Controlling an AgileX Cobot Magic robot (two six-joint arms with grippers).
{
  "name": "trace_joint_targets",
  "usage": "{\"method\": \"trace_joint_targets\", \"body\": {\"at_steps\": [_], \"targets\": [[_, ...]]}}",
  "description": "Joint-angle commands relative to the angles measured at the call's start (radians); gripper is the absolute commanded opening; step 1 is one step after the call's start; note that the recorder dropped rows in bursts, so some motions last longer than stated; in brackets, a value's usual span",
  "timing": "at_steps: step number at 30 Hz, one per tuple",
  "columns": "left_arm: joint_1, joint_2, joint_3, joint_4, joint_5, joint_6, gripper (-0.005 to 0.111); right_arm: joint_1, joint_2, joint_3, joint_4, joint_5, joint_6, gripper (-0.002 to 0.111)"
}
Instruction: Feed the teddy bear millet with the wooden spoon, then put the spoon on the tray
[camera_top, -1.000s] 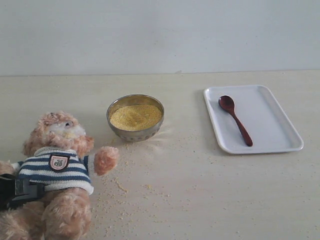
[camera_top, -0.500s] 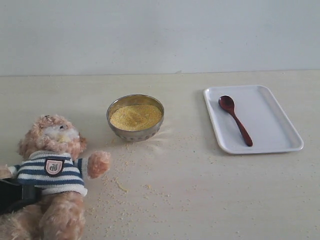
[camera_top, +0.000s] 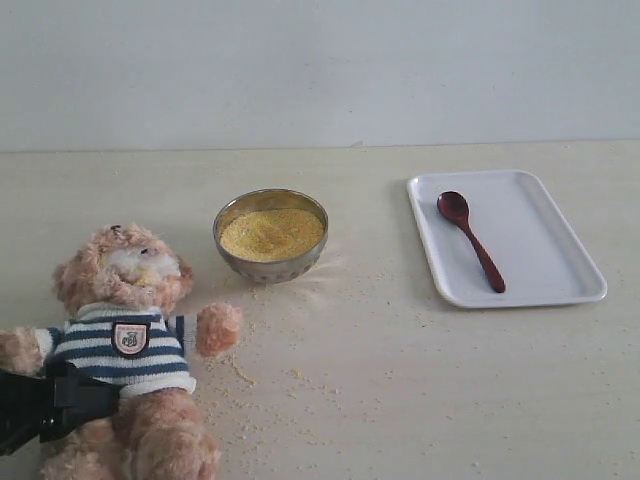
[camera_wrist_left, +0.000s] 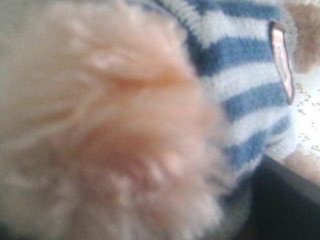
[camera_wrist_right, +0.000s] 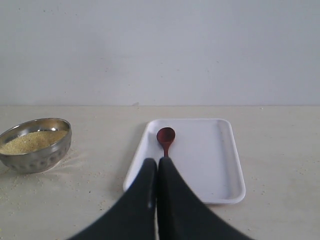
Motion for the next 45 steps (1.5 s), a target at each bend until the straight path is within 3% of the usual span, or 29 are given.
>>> {"method": "trace_joint_targets", "body": {"at_steps": [1,7,12,21,26,33,45], "targets": [[0.000,-0.025,0.002,0.006,0.018,-0.038,0.075,-0.001,-0.006,0.005,0.002,-0.005,-0.005,0.000],[0.000,-0.187,0.002,0.006,0.025,-0.130,0.074,-0.001,-0.006,0.005,0.002,-0.005,-0.005,0.000],[0.000,-0.361,0.002,0.090,-0.014,-0.247,0.074,-0.001,-0.006,0.005,0.002,-0.005,-0.005,0.000],[0.000,-0.689,0.002,0.539,0.031,-0.730,0.073,-0.001,-0.006,0.005,0.002,-0.005,-0.005,0.000],[0.000,-0.856,0.002,0.660,0.125,-0.848,0.055,-0.001,-0.006,0.005,0.002,-0.005,-0.005,0.000],[-0.002,-1.006,0.002,0.655,0.203,-0.848,0.007,-0.001,-0.006,0.005,0.002,-0.005,-0.005,0.000],[-0.002,-1.071,0.002,0.640,0.217,-0.848,0.005,-0.001,-0.006,0.005,0.002,-0.005,-0.005,0.000]]}}
